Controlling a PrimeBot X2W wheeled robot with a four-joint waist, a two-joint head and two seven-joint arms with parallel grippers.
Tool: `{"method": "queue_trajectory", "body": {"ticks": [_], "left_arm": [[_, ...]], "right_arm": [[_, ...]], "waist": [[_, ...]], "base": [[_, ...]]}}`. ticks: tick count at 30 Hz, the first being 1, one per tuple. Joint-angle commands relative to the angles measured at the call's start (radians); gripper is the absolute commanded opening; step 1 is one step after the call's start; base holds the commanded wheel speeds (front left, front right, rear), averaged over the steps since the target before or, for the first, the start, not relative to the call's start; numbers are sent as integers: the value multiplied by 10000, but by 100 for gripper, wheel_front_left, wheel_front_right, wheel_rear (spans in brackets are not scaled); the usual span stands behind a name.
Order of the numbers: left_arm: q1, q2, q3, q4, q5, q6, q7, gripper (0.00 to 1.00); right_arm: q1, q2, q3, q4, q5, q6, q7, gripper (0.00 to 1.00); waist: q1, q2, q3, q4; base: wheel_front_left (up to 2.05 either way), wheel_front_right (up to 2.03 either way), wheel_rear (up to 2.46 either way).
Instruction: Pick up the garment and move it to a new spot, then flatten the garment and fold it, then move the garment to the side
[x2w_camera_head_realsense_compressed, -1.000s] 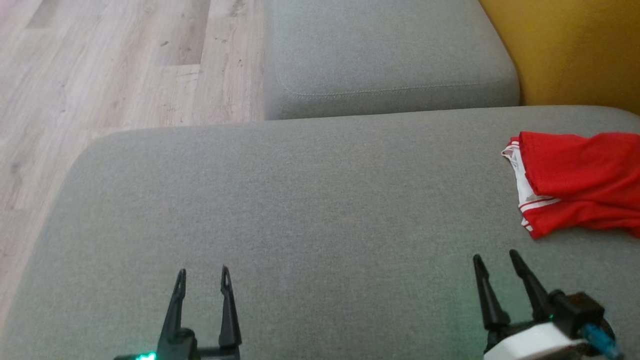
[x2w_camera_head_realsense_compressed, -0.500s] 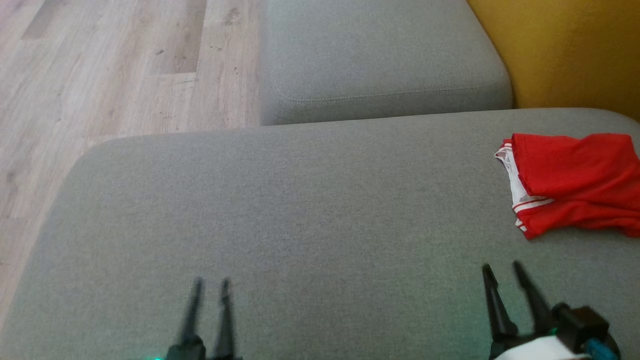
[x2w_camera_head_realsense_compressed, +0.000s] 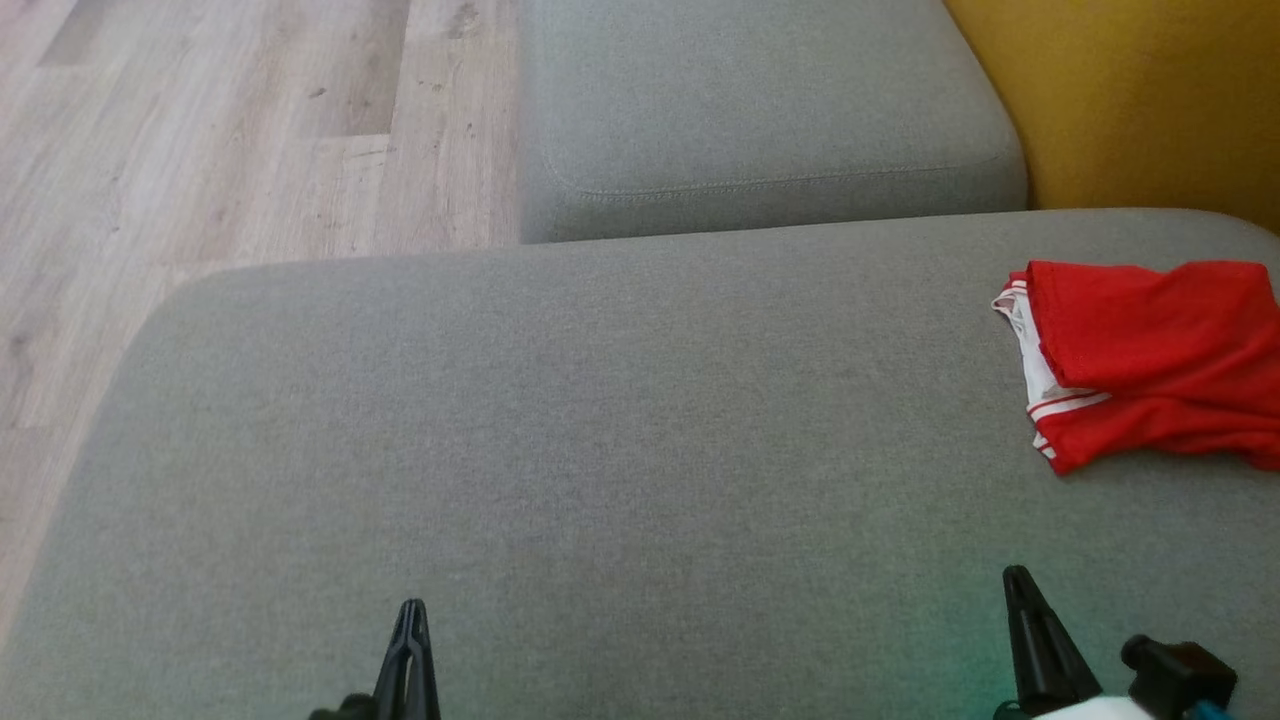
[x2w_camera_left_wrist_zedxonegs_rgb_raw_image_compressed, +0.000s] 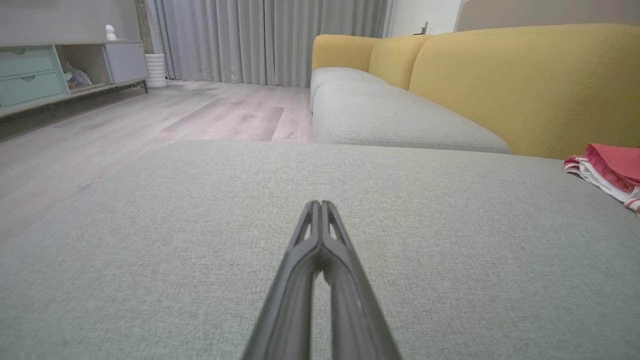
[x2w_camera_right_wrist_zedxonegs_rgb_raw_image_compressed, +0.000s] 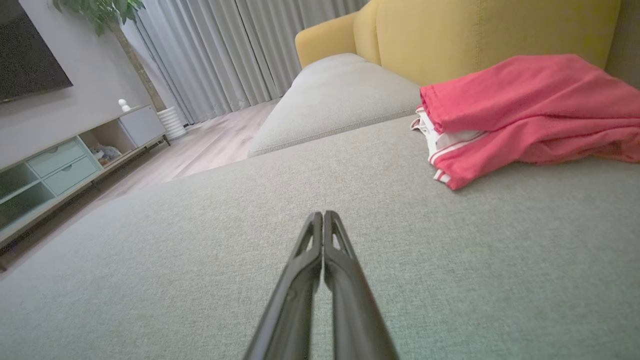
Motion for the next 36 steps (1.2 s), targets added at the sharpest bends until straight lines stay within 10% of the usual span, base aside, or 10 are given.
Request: {"method": "queue_trajectory", "body": {"ticks": [1, 36], "left_arm": [[-487, 60, 250, -268, -423, -96, 33, 0], [-1277, 202, 1165, -46, -4869, -1128, 896, 0]], "right_arm": [[-567, -8, -103, -320, 408, 9, 119, 0], [-1325, 38, -590, -338, 4447, 28, 1059, 0]], "waist": [[-1, 0, 23, 2], [-2, 0, 373, 22]], "base": [[0, 0, 0], [0, 0, 0]]}}
